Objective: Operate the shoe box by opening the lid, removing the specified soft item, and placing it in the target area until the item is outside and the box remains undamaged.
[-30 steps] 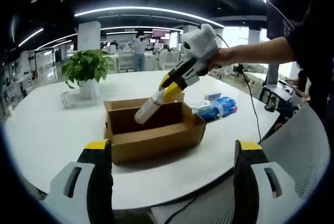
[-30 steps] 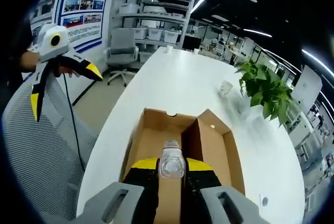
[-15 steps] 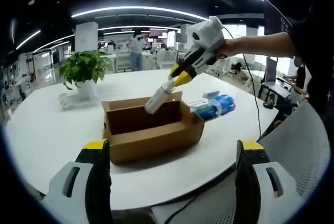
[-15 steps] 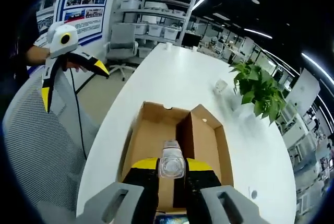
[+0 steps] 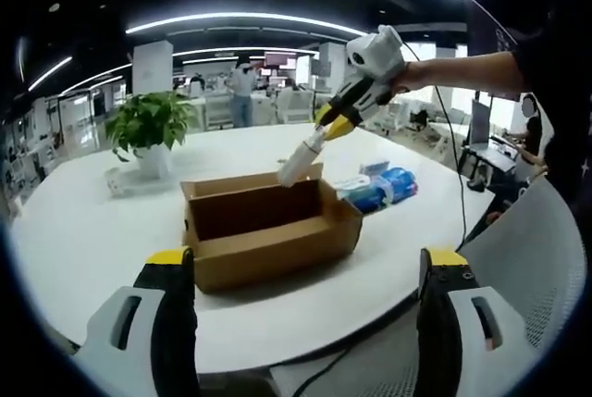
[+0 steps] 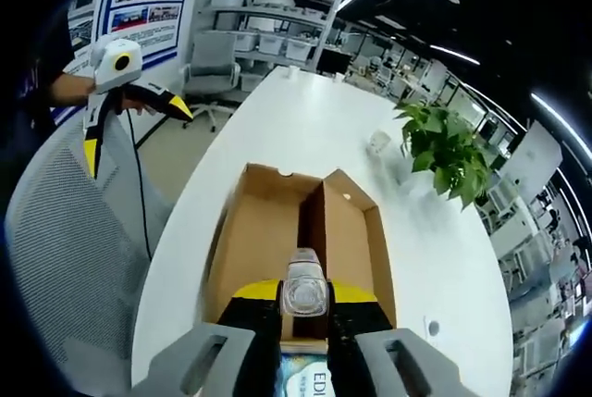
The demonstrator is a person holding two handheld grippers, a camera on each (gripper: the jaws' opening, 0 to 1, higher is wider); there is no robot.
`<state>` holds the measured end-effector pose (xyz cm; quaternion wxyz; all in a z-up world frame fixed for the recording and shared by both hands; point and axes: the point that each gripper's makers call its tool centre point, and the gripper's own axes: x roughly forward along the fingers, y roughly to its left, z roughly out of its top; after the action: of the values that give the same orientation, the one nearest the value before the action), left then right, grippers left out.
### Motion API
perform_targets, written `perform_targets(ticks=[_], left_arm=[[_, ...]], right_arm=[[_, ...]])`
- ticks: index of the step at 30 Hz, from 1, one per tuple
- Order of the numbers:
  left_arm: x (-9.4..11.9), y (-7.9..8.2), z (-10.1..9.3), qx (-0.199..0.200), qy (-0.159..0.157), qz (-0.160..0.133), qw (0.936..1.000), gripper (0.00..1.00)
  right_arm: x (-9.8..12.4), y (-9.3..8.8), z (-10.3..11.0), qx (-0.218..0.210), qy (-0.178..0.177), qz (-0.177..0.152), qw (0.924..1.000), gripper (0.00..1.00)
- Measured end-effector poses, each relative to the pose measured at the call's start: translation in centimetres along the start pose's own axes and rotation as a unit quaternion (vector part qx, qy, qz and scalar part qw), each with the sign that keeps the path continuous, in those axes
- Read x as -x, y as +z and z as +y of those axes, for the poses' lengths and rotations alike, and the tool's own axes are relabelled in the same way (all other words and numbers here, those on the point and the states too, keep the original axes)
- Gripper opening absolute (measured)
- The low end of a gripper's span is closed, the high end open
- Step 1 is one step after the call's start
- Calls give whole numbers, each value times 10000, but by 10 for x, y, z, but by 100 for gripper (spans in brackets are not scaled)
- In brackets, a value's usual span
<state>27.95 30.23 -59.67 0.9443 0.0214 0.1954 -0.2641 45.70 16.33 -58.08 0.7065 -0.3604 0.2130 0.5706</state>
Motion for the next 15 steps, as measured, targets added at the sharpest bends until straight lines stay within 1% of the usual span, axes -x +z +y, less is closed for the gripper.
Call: perform_targets(ticks=[15], left_arm=[[-1,0,-1,-49,-13,24,10000,99]], right_arm=[[23,-23,-15,62,-89,313,9995,13]])
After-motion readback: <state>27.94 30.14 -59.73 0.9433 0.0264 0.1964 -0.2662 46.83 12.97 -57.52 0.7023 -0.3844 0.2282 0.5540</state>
